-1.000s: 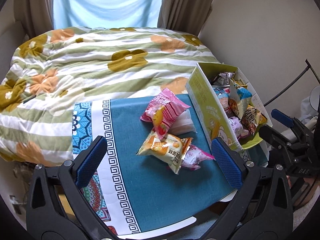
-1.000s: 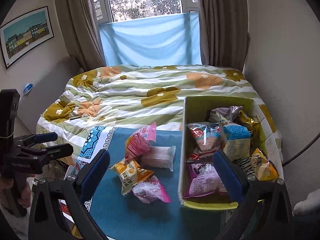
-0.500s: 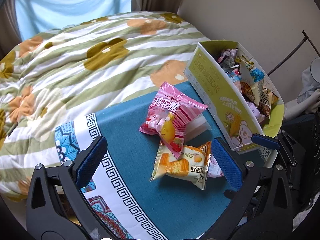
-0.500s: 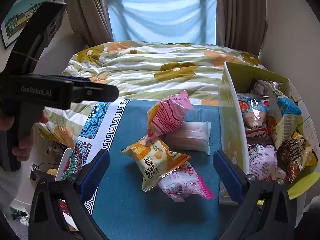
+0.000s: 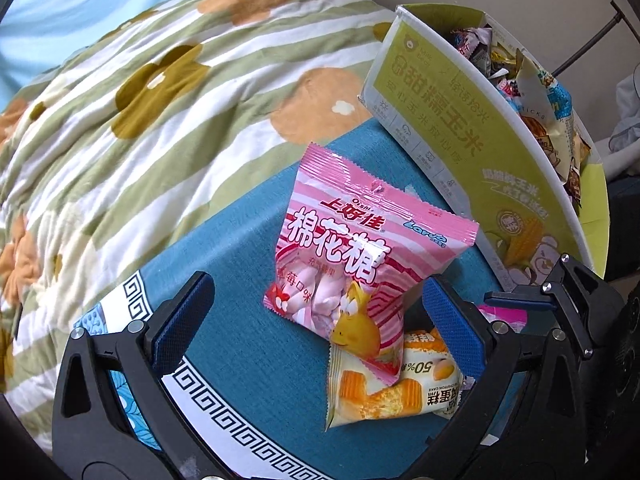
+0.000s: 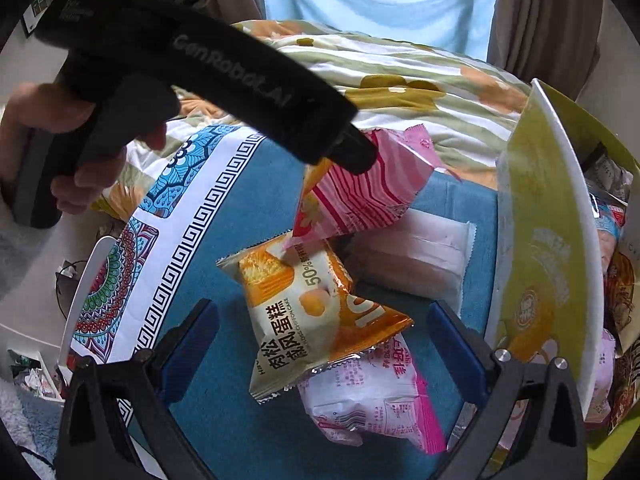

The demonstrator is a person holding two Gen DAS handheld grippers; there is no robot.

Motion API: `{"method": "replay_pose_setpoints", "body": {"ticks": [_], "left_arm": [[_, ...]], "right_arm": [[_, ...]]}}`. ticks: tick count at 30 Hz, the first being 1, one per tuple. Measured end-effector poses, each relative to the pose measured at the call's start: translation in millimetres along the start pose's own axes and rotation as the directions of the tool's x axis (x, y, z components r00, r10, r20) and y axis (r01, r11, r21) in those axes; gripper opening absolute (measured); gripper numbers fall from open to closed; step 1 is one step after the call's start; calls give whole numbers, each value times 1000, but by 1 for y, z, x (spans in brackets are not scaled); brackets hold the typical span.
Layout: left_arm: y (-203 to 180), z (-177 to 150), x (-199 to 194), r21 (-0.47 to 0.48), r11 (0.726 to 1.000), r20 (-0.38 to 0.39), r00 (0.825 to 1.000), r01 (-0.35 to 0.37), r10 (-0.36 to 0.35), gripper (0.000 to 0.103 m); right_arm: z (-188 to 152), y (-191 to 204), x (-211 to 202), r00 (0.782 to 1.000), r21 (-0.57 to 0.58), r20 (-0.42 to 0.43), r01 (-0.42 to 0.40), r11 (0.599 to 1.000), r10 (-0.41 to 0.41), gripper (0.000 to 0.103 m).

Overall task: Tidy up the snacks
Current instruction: 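Grasp the pink marshmallow bag with the left tool while the right tool grasps the orange chiffon cake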

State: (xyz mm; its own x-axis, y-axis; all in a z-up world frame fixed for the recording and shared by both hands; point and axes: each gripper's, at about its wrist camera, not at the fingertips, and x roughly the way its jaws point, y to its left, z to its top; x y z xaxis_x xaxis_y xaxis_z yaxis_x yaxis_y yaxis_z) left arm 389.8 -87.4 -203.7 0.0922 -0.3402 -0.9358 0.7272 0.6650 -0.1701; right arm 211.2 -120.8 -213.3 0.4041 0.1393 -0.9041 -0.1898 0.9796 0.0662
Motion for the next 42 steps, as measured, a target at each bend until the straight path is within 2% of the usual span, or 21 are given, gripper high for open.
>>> {"method": "replay_pose_setpoints", "body": {"ticks": [7,9,13,15,19,25,34,42], "left_arm": [[5,12,33,-6,998,-53,996,64,-65,101],[10,14,41,-28,995,-62,993,98,-99,80],[16,13,46,-59,989,-52,989,136,-139,78],[19,9,43,-64,991,-50,992,114,-117,75],[28,-6,35,-71,997,-64,998,23,-28,73],[44,-45,19,-118,991,-77,996,-55,46,72],[48,-105,0,-211,969,-90,990,-129,113,71],[47,-149,-13,-316,940,-65,991,-129,114,69]], "right_arm": [[5,-5,24,997,-33,-61,-42,999,40,102],[7,-6,29,996,-38,-74,-45,998,42,102],[9,-8,37,995,-46,-91,-52,998,48,102],[10,-9,39,994,-54,-96,-53,997,48,102],[12,-8,40,994,-65,-98,-58,996,52,102],[13,2,51,990,-95,-123,-79,992,67,98],[10,7,60,989,-177,-148,-30,984,3,98],[6,14,61,988,-232,-154,-45,972,9,78]]}}
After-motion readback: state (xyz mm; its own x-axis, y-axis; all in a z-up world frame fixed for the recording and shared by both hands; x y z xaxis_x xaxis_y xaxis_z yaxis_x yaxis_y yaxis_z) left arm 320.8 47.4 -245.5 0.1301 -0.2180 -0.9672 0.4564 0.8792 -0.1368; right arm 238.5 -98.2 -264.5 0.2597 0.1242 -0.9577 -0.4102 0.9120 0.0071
